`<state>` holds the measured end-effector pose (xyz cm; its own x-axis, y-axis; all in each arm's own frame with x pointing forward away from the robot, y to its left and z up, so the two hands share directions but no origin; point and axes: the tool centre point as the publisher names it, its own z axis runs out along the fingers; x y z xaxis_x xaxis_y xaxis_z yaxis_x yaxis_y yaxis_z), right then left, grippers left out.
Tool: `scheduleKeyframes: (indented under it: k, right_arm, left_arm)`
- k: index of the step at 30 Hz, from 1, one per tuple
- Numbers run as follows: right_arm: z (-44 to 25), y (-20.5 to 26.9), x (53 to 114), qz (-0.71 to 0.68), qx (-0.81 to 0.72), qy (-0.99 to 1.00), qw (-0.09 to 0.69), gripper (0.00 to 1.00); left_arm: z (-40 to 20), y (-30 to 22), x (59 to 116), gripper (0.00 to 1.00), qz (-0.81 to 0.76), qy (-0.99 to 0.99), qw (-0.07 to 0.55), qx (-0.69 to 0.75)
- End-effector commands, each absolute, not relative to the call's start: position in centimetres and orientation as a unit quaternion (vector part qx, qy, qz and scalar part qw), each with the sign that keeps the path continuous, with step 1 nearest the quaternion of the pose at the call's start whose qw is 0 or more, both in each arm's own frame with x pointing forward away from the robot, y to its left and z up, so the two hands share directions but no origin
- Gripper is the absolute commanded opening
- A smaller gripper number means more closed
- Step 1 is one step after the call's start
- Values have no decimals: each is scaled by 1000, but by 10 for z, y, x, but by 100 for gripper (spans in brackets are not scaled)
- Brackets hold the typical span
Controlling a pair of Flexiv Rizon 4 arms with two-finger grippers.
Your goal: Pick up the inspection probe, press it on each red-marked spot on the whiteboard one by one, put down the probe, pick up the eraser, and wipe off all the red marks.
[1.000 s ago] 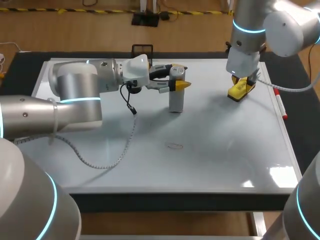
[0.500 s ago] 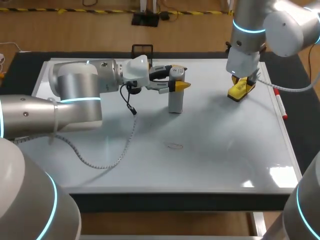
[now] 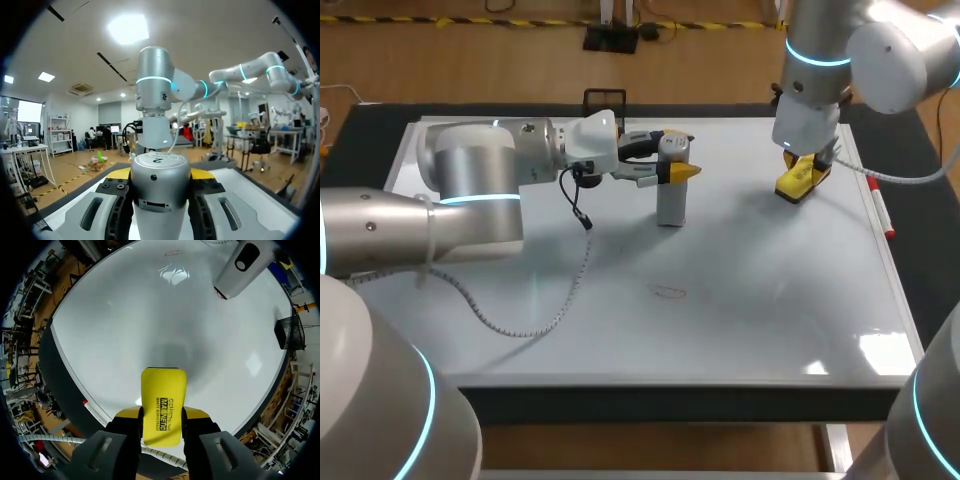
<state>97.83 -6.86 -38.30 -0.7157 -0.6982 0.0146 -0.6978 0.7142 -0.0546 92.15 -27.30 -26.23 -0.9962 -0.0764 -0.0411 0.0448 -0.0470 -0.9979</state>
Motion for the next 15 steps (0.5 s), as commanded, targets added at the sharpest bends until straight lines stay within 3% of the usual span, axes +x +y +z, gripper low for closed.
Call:
scheduleKeyframes:
  k: [1,15]
  right_arm:
    - [-382,-69,979,-29,-378,925,2,0]
    - [-382,-69,979,-29,-378,925,2,0]
  left_arm:
    - [-262,-272,922,0,-722,690,39,-11]
    - [-222,-247,920,0,-734,678,32,-13]
